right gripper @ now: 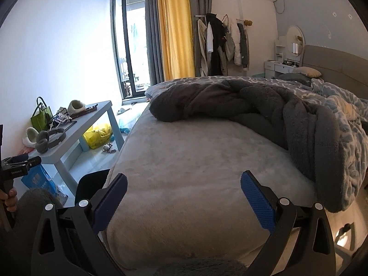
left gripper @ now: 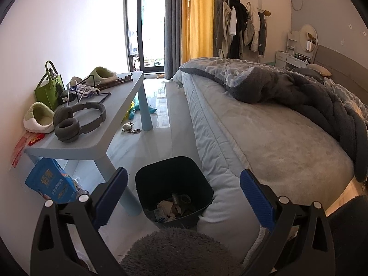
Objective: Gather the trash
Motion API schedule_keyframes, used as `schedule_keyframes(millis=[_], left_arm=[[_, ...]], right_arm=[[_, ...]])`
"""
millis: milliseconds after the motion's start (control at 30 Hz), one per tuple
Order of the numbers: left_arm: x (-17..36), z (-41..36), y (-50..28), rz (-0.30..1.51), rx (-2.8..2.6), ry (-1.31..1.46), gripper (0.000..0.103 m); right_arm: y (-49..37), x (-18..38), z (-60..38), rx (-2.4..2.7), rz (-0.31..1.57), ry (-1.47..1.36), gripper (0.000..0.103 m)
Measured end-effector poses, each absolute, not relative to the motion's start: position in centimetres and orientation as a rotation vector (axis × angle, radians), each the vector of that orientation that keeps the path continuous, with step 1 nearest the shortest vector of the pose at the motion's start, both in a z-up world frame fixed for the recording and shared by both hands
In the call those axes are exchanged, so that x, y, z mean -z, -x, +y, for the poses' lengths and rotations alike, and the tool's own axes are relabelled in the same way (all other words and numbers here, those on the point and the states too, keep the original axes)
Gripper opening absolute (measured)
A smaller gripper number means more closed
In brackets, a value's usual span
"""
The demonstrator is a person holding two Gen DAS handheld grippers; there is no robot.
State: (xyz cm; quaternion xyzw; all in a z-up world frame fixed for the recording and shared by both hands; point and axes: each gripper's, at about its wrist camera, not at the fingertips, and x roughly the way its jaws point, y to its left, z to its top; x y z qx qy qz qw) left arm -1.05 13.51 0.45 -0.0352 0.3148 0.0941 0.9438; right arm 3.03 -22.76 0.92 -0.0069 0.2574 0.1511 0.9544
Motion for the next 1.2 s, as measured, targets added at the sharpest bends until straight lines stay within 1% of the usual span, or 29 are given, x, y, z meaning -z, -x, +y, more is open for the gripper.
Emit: schedule_keyframes(millis=[1200], left_arm=[[-0.46, 13.43, 1.07, 0.643, -0.189, 0.076, 0.1]], right_arm=[[-2.99, -0.81, -22.33, -0.302, 0.535, 0.018, 0.1]])
